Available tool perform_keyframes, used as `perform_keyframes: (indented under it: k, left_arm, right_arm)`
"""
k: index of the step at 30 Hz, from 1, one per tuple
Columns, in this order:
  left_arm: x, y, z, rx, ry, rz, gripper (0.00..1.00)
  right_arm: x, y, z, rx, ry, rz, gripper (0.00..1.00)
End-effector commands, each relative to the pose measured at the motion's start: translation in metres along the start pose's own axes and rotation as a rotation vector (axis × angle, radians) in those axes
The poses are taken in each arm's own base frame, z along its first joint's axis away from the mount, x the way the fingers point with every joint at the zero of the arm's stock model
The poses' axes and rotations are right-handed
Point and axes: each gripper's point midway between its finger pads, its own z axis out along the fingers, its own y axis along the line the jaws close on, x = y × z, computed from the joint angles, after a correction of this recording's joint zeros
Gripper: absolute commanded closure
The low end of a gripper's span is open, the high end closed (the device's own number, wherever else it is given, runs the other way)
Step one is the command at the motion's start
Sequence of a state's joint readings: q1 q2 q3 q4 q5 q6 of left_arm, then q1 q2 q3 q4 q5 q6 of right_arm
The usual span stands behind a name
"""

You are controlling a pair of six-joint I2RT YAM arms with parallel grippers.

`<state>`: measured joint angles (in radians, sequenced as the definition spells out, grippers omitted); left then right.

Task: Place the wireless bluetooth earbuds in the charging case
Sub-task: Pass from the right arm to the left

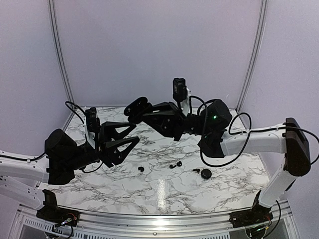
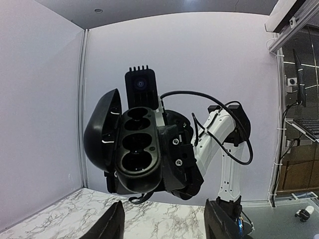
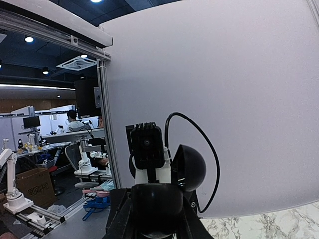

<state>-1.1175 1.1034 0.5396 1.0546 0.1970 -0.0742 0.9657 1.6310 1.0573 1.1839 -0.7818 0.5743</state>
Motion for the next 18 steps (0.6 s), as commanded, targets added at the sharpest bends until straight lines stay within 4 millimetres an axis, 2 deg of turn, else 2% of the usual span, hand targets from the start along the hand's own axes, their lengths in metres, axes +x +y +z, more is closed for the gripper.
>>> perform_keyframes:
  k: [1,13,18]
  left_arm:
    - [-0.029,0.001,0.008,-0.012,-0.104,0.013,0.44]
    - [-0.036,0.01,0.006,-0.074,-0.154,0.011,0.49]
    - [-0.031,0.011,0.007,-0.079,-0.145,0.007,0.5]
  right_arm:
    - [-0.01,0.006,0.007,-0.021,-0.049,-0.021,1.0]
    - [-0.005,0.006,0.004,-0.004,-0.049,-0.008,1.0]
    - [-0.001,0.002,0.004,0.012,-0.046,-0.005,1.0]
